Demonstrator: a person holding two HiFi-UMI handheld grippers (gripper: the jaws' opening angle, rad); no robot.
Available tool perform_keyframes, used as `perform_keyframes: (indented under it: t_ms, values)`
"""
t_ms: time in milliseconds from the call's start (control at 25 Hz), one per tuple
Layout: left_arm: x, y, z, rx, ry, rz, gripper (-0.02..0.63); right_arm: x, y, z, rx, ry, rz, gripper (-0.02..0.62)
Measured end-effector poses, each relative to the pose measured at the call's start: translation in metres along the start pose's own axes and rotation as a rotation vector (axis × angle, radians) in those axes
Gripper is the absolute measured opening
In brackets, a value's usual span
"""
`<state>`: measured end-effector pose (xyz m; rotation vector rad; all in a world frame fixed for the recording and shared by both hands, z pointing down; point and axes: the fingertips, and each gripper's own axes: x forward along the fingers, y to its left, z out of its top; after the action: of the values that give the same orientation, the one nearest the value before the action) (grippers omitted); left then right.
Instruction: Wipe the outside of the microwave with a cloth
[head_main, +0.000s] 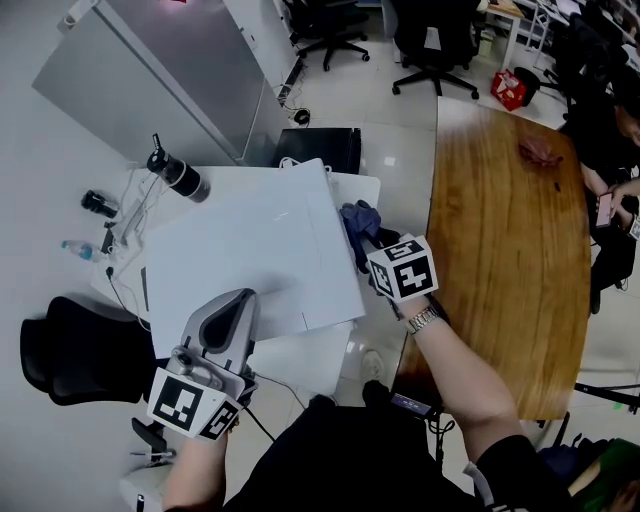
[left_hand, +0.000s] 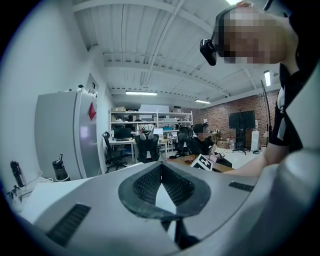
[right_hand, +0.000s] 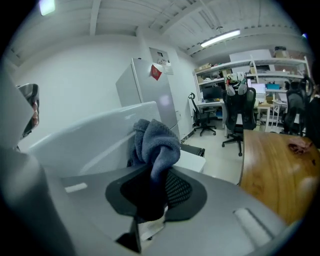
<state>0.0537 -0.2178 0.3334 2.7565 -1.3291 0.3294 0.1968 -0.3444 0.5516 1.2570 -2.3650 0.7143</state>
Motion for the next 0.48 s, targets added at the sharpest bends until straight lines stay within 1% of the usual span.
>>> perform_keyframes:
  t_ms: [480]
  values:
    - [-0.006, 0.008, -0.011, -0.005, 0.031, 0.046, 0.005, 0.035, -0.017, -0.044, 0.034, 0.092, -0.010, 0.067]
